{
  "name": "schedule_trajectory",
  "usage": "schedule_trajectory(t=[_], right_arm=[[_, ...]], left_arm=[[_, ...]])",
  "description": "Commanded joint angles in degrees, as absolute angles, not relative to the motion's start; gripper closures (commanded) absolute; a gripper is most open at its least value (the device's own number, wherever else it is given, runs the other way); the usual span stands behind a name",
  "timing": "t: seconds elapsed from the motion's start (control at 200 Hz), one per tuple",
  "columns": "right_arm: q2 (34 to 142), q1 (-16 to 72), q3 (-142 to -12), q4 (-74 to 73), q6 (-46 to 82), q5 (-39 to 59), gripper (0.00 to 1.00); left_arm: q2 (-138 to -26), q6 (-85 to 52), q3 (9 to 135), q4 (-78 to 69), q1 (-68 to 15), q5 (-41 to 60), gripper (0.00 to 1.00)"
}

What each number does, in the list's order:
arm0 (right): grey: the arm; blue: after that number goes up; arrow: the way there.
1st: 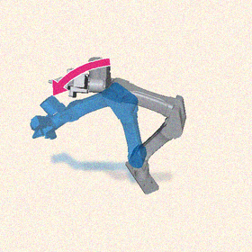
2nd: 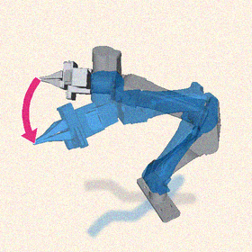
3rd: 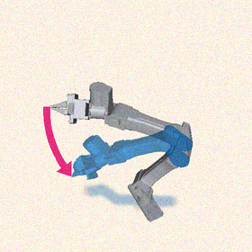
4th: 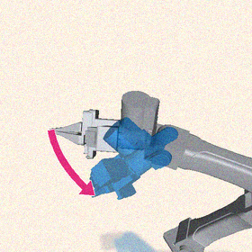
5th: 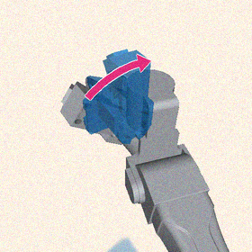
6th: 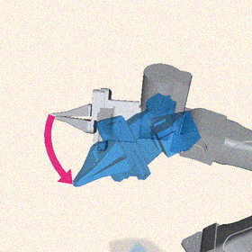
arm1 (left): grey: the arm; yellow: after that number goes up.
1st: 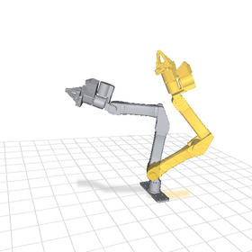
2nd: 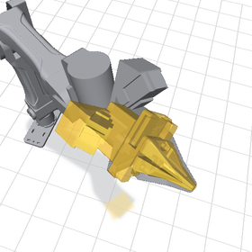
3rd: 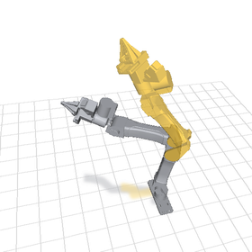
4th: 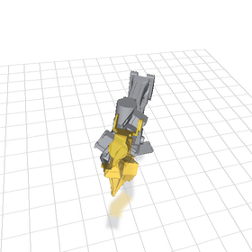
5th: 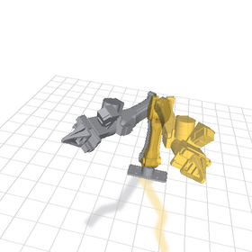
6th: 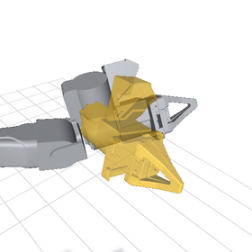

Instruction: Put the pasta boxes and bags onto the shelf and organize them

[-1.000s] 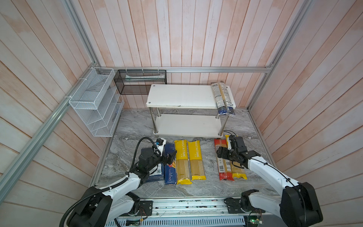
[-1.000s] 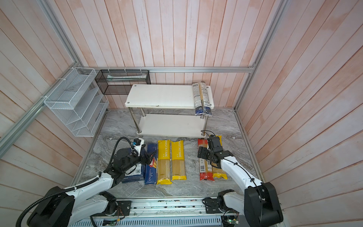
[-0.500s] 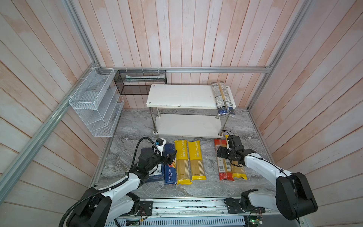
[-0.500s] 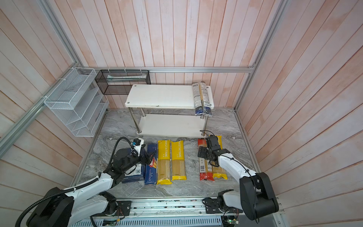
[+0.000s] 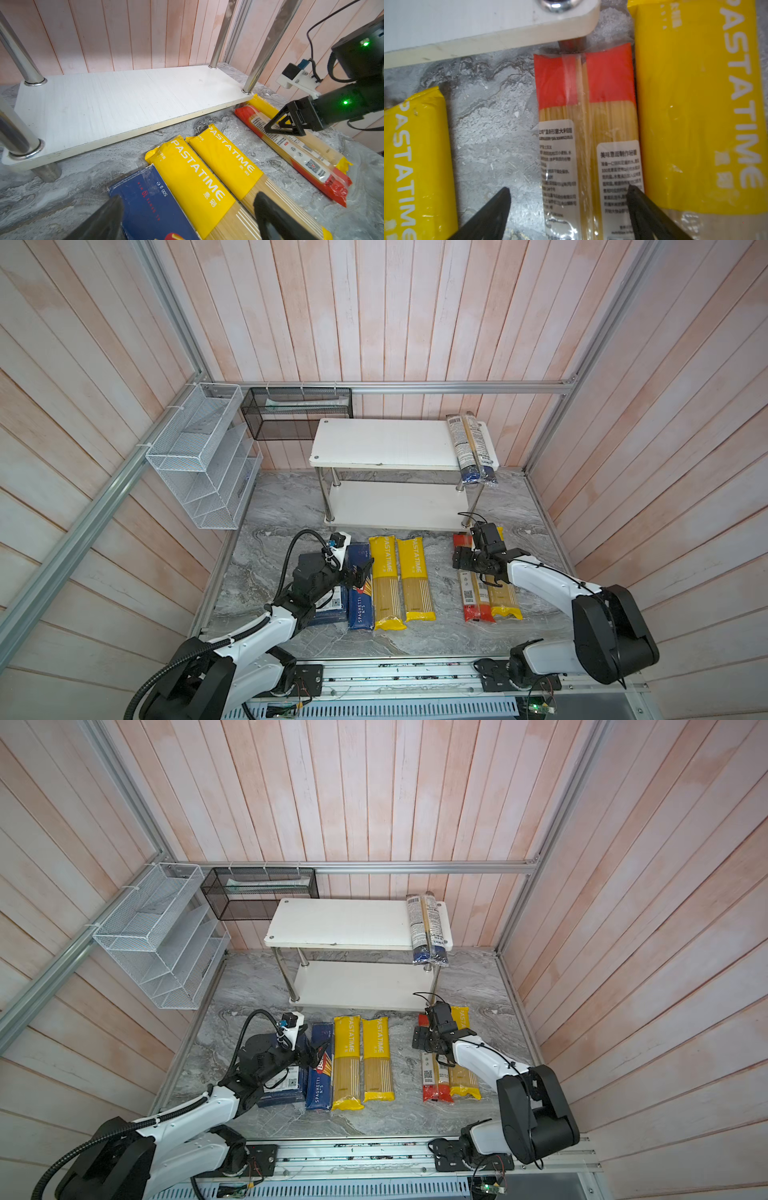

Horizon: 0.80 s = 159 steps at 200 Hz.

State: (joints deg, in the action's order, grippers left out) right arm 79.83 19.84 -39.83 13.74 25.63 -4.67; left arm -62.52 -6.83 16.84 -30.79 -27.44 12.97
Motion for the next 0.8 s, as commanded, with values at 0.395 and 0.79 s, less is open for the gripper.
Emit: schedule_trajectory(t=[0.395, 0.79], right_arm=[[81.97, 21.85, -38.65, 11.50, 28.21, -6.55, 0.13], [81.14, 27.59, -37.87, 11.78, 31.04, -7.52, 0.13]], left_arm=[[-61.80, -6.24, 17.64, -31.25, -27.69, 12.39, 0.00], [-60.93, -6.11, 16.96, -31.64, -27.75, 11.83, 0.00]])
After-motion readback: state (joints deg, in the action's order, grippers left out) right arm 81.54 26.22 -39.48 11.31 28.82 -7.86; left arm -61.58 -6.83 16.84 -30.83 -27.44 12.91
